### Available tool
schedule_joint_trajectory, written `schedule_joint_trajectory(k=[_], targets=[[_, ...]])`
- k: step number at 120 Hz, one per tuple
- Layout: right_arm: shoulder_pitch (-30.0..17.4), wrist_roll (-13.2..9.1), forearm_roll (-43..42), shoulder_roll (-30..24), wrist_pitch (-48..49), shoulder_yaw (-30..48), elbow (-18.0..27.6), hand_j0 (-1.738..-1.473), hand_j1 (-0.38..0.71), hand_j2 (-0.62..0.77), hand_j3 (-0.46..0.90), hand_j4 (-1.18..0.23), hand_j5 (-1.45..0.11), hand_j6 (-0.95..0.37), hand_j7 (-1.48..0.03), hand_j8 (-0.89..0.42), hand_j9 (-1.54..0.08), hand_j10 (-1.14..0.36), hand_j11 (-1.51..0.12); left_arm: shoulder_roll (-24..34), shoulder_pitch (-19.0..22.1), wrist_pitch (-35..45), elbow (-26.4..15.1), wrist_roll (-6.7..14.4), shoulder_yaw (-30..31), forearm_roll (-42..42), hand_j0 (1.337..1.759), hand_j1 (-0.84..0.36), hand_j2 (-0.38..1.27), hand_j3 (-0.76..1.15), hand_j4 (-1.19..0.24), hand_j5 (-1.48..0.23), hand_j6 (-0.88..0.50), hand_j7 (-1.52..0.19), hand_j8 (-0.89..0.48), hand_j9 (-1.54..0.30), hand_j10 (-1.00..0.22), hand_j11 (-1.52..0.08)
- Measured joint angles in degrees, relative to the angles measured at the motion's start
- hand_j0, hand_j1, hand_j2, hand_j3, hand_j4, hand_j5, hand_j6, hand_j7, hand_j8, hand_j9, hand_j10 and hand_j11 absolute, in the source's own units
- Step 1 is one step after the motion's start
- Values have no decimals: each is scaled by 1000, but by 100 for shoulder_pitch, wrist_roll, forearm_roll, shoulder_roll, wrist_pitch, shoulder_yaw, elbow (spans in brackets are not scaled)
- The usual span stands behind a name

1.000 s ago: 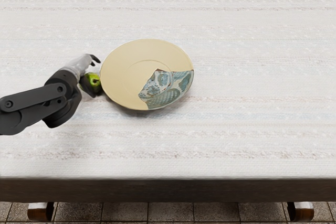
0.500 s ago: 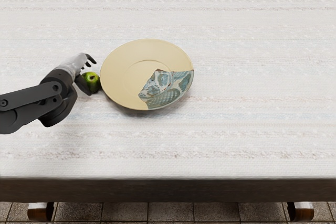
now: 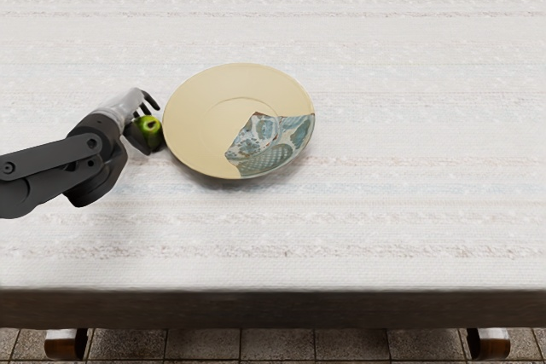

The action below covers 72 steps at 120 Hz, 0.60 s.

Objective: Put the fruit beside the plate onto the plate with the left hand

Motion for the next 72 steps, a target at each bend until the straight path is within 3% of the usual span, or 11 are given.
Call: schedule_joint_trajectory(k=[24,72], targets=[[-3,0,0,0,0,0,0,-1658,-349,0,0,0,0,-1,0,0,0,0,0,5,0,-2,-8,0,-10,-23,1657,-196,194,0,-480,-632,-458,-631,-478,-630,-482,-629],[-3,-2,0,0,1,0,0,-1658,-349,0,0,0,0,-1,0,0,0,0,0,27,-9,-8,-44,3,-20,-184,1656,-257,312,0,-604,-727,-395,-745,-415,-768,-587,-766]])
